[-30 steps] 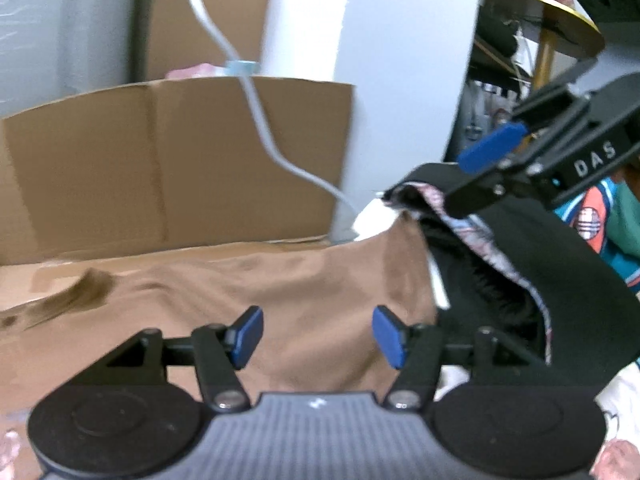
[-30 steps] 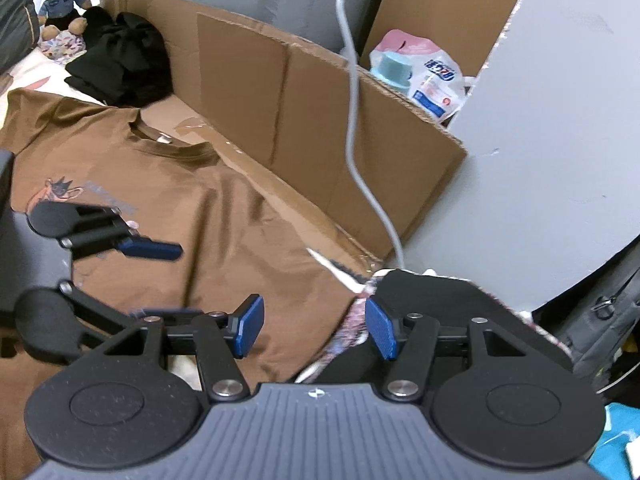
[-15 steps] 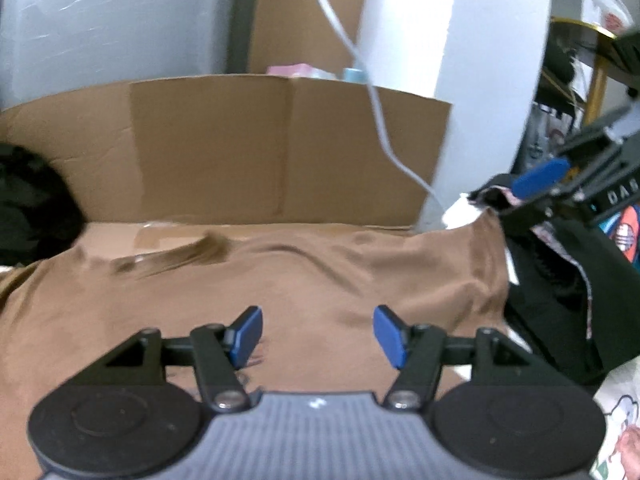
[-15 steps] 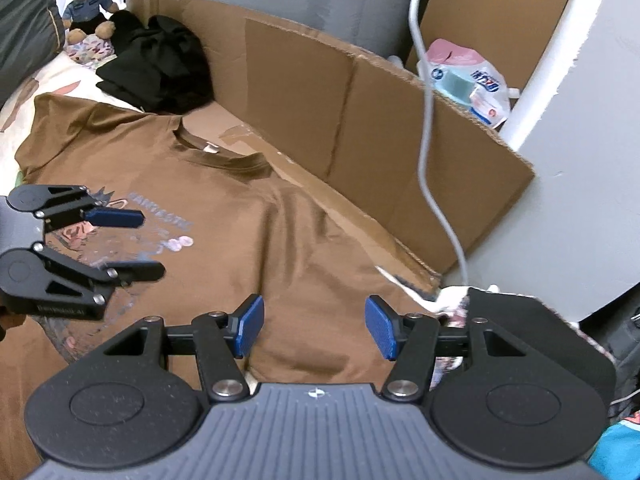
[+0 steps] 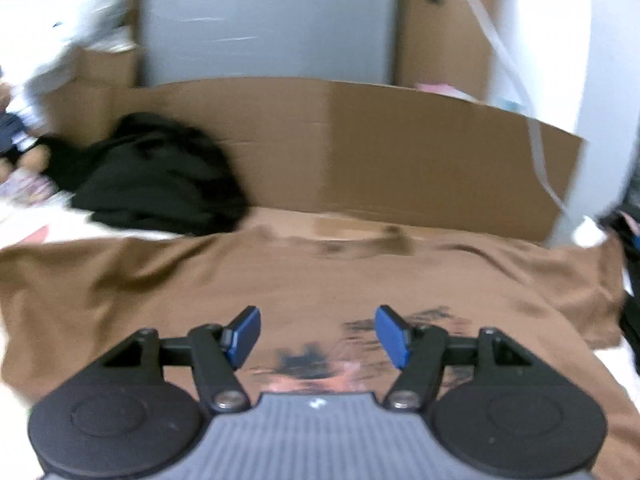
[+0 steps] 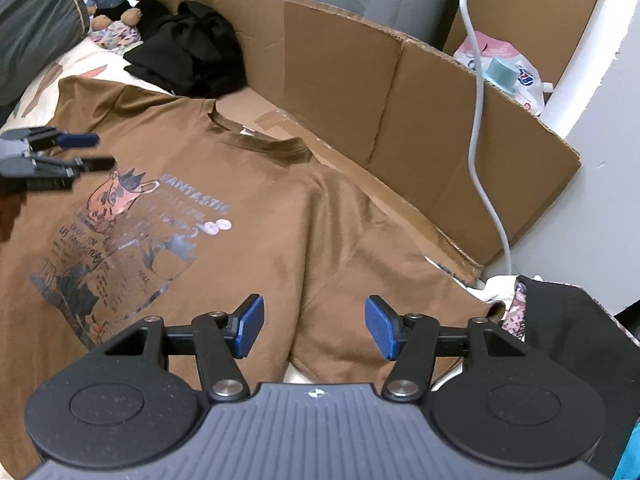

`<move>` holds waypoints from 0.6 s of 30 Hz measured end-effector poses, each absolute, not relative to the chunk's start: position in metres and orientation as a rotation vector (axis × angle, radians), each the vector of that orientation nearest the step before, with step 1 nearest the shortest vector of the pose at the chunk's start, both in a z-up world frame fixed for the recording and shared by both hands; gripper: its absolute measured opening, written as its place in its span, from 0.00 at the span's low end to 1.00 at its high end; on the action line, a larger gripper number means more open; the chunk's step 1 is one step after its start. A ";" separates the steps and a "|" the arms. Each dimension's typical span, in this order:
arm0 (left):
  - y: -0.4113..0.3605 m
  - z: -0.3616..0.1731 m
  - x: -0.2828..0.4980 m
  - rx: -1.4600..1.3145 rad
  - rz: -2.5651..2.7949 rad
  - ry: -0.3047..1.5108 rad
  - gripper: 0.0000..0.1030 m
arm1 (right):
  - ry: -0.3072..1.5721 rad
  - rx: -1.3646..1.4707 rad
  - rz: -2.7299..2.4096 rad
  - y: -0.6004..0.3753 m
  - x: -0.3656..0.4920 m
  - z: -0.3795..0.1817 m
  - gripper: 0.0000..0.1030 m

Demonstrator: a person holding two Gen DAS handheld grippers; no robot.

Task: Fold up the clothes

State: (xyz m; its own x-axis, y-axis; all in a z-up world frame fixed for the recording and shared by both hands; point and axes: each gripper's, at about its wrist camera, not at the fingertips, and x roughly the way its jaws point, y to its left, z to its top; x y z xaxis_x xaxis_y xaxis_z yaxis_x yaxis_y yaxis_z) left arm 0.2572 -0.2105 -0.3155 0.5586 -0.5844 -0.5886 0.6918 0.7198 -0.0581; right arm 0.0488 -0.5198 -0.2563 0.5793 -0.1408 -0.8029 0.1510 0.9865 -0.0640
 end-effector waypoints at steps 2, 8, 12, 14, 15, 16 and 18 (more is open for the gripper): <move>-0.193 -0.314 0.267 0.170 -0.711 0.623 0.65 | 0.942 0.004 -0.167 -0.518 0.048 -0.258 0.59; -0.153 -0.311 0.288 0.095 -0.596 0.633 0.65 | 0.936 -0.011 -0.162 -0.513 0.045 -0.261 0.59; -0.122 -0.311 0.301 0.022 -0.526 0.639 0.65 | 0.930 -0.017 -0.154 -0.509 0.043 -0.263 0.59; -0.106 -0.312 0.307 -0.020 -0.495 0.645 0.65 | 0.911 -0.028 -0.153 -0.506 0.041 -0.263 0.59; -0.098 -0.312 0.310 -0.039 -0.478 0.648 0.65 | 0.900 -0.029 -0.152 -0.504 0.040 -0.263 0.59; -0.091 -0.313 0.313 -0.054 -0.460 0.650 0.65 | 0.888 -0.029 -0.149 -0.503 0.039 -0.263 0.59; -0.080 -0.315 0.318 -0.086 -0.426 0.659 0.65 | 0.870 -0.027 -0.145 -0.501 0.039 -0.263 0.59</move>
